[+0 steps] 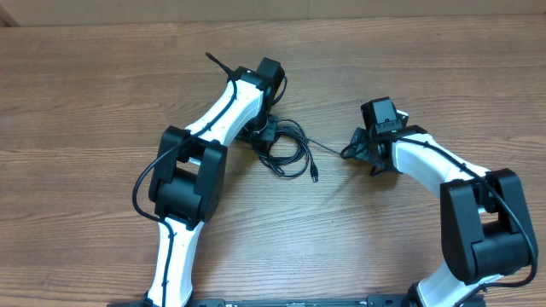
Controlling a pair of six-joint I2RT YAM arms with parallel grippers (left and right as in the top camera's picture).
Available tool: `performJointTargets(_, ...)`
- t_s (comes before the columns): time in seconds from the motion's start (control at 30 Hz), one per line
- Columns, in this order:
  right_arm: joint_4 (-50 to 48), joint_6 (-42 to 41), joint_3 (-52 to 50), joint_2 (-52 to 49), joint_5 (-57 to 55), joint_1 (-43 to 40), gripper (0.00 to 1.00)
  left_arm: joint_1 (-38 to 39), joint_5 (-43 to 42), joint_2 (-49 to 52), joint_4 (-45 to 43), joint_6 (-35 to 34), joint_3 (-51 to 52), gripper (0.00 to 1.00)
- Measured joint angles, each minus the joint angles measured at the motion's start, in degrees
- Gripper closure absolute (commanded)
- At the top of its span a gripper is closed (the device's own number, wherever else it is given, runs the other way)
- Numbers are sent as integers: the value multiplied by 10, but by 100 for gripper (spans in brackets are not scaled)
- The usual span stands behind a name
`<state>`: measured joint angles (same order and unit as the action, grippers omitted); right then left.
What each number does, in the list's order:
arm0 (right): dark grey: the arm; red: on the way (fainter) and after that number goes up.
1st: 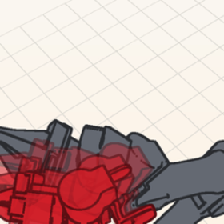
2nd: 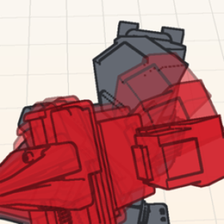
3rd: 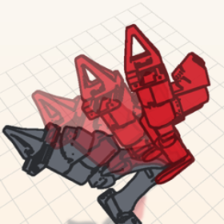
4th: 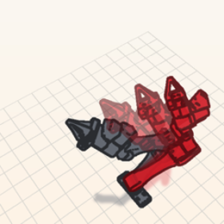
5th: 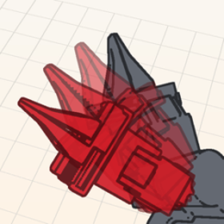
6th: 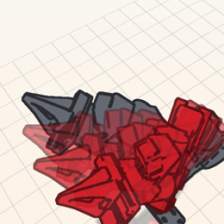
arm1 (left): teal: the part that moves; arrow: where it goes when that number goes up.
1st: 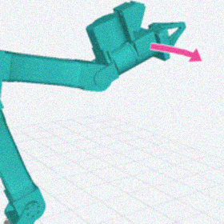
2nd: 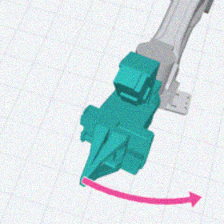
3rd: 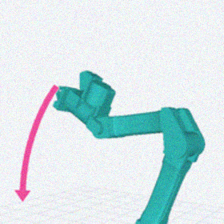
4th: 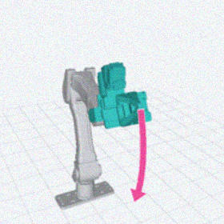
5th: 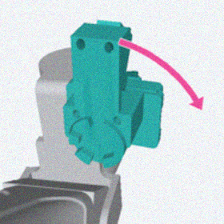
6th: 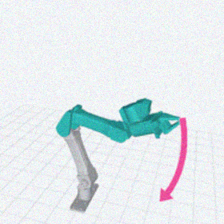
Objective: Untangle cables
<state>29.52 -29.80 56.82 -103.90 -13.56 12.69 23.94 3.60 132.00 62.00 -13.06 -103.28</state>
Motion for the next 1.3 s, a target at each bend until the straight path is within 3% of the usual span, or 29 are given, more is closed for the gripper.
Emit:
performJointTargets(0.3,0,0,0,0,0,0,6,0,-6,0,-1,0,-1,96)
performJointTargets(0.63,-9,7,-1,0,14,-22,0,0,-72,0,-38,63,-2,96)
performJointTargets(0.77,-46,87,3,1,109,-53,2,0,-105,0,-56,75,-2,96)
performJointTargets(0.97,-48,227,17,-10,397,-58,2,0,-183,4,-83,86,-1,96)
performJointTargets(1.13,-15,260,21,-12,414,-47,2,1,-221,7,-96,88,1,96)
performJointTargets(1.3,-11,256,22,-9,360,-23,3,1,-251,11,-102,88,2,96)
